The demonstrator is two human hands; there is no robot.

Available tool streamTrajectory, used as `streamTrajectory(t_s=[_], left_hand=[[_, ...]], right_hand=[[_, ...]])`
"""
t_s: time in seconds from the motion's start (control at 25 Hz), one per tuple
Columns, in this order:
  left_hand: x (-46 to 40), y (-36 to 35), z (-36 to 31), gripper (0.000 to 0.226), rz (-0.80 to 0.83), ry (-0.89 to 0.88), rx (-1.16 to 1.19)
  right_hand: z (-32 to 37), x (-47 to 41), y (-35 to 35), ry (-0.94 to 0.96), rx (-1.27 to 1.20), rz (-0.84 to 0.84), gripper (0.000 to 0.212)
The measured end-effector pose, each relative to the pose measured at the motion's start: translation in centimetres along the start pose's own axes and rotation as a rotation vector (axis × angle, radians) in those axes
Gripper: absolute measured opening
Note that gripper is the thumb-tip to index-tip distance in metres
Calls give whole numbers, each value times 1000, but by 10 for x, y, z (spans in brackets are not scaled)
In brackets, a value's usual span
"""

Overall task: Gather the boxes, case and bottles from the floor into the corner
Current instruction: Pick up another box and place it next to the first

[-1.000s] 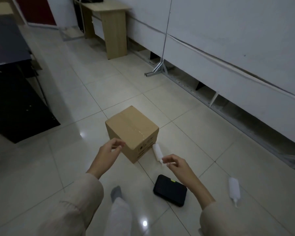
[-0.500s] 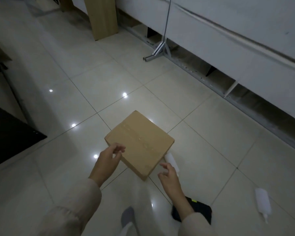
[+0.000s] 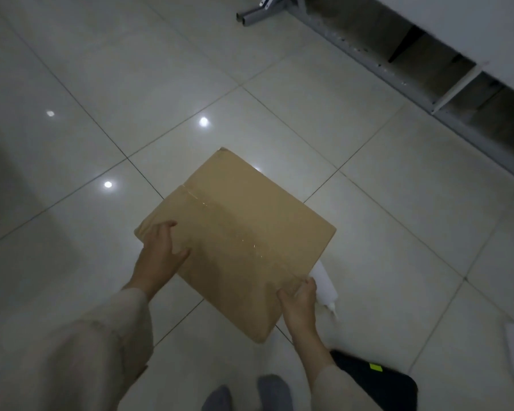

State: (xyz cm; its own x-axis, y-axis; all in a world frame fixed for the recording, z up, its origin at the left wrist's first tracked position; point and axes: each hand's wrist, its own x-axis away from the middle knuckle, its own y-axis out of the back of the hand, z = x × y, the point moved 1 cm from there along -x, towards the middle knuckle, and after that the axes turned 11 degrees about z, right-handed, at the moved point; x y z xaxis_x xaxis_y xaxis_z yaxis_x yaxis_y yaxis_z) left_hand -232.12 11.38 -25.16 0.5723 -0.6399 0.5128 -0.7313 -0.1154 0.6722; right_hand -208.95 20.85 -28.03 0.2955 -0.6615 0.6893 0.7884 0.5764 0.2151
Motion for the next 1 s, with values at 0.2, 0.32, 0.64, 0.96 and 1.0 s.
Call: streamTrajectory(t_s=[0.2, 0.32, 0.64, 0.96, 1.0], left_hand=[[-78, -4, 53, 100, -59, 220, -116], [-93, -6, 74, 104, -38, 283, -8], [1, 14, 114, 84, -217, 430, 320], [204, 34, 176, 77, -612, 811, 624], [232, 32, 181, 77, -663, 858, 664]], right_hand=[[-35, -44, -17, -29, -87, -13, 77], [-43, -49, -19, -24, -145, -41, 78], [-13, -29, -30, 56, 33, 80, 73], [39, 44, -106, 195, 394, 501, 72], [43, 59, -118, 235, 437, 568, 72]])
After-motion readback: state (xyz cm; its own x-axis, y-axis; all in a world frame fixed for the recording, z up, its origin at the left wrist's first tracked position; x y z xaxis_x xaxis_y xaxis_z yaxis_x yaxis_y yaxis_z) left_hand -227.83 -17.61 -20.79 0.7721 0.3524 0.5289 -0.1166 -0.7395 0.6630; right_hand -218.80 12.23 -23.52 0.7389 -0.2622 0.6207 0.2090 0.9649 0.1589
